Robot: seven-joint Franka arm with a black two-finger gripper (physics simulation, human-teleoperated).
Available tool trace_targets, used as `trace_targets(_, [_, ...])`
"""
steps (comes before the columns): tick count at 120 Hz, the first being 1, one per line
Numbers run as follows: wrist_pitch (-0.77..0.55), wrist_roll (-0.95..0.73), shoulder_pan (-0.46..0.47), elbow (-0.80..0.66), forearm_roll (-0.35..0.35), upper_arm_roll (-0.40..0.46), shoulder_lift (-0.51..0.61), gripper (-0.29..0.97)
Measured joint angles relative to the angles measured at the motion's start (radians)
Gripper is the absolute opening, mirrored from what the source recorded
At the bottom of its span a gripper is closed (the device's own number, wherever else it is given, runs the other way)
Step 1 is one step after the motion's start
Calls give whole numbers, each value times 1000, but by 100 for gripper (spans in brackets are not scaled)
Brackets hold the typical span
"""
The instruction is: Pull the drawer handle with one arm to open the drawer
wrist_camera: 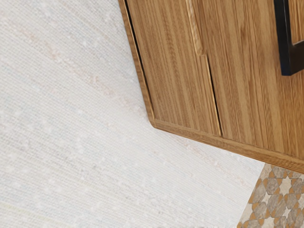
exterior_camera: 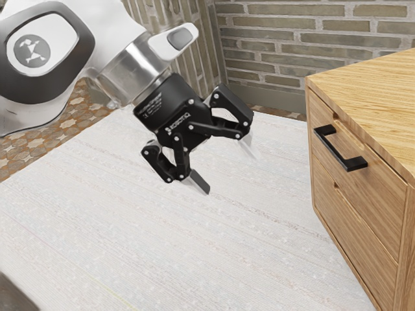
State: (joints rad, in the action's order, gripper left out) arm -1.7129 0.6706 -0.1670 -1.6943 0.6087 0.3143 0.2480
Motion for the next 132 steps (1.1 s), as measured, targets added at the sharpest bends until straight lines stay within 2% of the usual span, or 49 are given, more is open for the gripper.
trace_targets(26, [-34, 19, 12, 33, -7, 35, -35, 66])
trace_targets(40, [-70, 28, 82, -7, -10, 21, -33, 66])
trace_targets(52, [-95, 34, 96, -16, -15, 19, -35, 66])
trace_targets(100, [-230, 54, 109, -11, -307, 33, -32, 66])
trace_targets(114, [-272, 96, 103, -12, -344, 27, -26, 66])
trace_targets(132, [-338, 145, 98, -34, -341, 11, -12, 66])
